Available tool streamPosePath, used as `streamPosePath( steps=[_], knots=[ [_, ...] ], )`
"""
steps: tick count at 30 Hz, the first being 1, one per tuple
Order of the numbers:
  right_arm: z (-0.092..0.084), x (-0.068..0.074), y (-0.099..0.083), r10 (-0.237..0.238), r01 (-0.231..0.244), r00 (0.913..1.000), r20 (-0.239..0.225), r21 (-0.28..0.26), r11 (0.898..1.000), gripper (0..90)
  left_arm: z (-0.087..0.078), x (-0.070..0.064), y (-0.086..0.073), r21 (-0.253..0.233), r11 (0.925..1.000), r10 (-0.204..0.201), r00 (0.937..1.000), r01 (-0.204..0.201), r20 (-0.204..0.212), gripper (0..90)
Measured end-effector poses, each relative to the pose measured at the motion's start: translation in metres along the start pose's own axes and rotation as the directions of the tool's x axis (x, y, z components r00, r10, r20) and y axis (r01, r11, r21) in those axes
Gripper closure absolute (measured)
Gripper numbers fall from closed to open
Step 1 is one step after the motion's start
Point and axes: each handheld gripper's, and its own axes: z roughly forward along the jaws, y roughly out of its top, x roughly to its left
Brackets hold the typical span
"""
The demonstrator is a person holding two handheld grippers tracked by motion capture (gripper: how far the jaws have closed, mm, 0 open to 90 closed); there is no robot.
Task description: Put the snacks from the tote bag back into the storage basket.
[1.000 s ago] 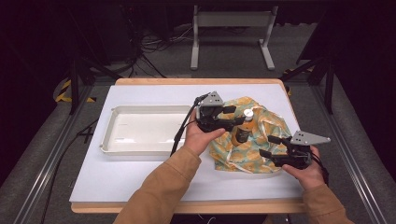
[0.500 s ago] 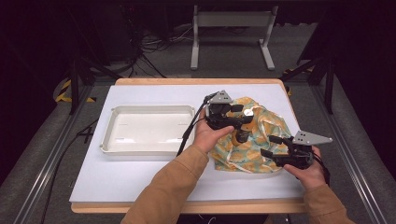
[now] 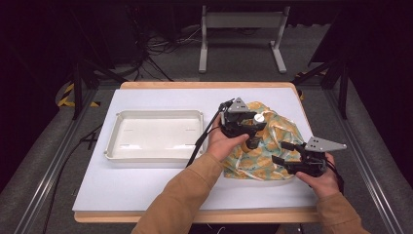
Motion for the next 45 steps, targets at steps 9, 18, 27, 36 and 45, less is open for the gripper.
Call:
streamPosePath(
  steps=[9, 18, 27, 36, 45],
  knots=[
    [0.001, 0.0, 0.0, -0.004, 0.004, 1.0, -0.002, 0.005, 1.0, 30.5, -0.004, -0.005, 0.003, -0.014, 0.9986, 0.05, 0.9986, -0.05, -0.018, 58.1],
    [0.002, 0.001, -0.001, 0.001, -0.001, 1.0, -0.01, 0.007, 1.0, 30.6, -0.014, -0.003, 0.011, -0.008, 0.9975, 0.07, 0.9976, -0.07, -0.003, 58.3],
    [0.004, 0.003, -0.001, -0.001, 0.001, 0.9998, -0.017, 0.011, 1.0, 30.9, -0.036, -0.005, 0.03, -0.05, 0.9929, 0.11, 0.9936, -0.108, 0.026, 58.3],
    [0.003, 0.002, -0.001, 0.0, 0.0, 0.9998, -0.018, 0.011, 1.0, 31.2, -0.058, -0.01, 0.048, -0.092, 0.9887, 0.121, 0.9922, -0.118, 0.028, 58.3],
    [0.003, 0.003, -0.001, 0.017, -0.016, 0.9994, -0.03, 0.017, 1.0, 32.8, -0.074, -0.013, 0.057, -0.107, 0.9888, 0.109, 0.9929, -0.104, 0.047, 58.3]
  ],
)
